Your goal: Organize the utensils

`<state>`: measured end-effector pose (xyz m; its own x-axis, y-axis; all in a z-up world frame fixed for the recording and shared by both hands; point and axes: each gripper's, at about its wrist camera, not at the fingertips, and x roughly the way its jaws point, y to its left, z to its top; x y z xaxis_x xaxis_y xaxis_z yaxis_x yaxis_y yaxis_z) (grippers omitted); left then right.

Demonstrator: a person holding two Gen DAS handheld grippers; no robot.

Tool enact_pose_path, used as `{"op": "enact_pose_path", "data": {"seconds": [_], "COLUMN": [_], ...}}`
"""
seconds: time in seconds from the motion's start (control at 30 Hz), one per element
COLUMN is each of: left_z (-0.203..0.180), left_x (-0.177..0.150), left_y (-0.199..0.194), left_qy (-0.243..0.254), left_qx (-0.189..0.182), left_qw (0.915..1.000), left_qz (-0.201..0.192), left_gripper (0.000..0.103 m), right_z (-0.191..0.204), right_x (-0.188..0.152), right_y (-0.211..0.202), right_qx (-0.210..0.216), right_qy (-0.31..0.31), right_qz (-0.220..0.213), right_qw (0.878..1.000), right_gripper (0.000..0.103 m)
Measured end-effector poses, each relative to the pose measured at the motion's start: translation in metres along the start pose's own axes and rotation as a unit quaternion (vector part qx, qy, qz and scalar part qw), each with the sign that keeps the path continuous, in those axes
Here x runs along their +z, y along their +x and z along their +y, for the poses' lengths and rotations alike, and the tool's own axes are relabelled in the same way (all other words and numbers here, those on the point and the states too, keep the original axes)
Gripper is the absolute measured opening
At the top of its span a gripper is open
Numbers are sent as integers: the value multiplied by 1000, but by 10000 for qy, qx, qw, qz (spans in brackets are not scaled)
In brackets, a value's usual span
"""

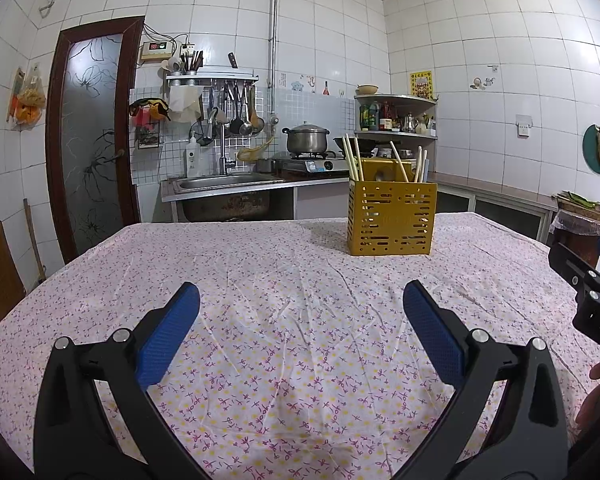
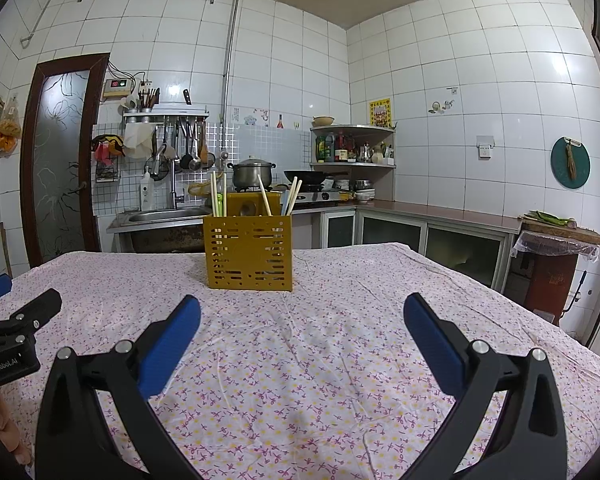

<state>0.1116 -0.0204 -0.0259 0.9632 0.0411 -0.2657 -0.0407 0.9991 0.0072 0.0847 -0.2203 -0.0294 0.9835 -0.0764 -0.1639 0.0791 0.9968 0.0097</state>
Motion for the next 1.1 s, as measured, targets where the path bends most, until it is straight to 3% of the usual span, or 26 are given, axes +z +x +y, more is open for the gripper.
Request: {"op": "enact_pose_path", "data": {"seconds": [1.1], "left_z": [-1], "left_x": [-1], "left_y": [-5], "left_qy": [87], "left_qx": [15], "left_qw": [9999], "left_qz": [-94], "left_gripper": [98], "right_z": [-3], "right_x": [4], "right_y": [-6], "right_qx": [32], "right_qy": [-19], "right_qz": [-53], "right_qw": [10000], "right_gripper": [99]}}
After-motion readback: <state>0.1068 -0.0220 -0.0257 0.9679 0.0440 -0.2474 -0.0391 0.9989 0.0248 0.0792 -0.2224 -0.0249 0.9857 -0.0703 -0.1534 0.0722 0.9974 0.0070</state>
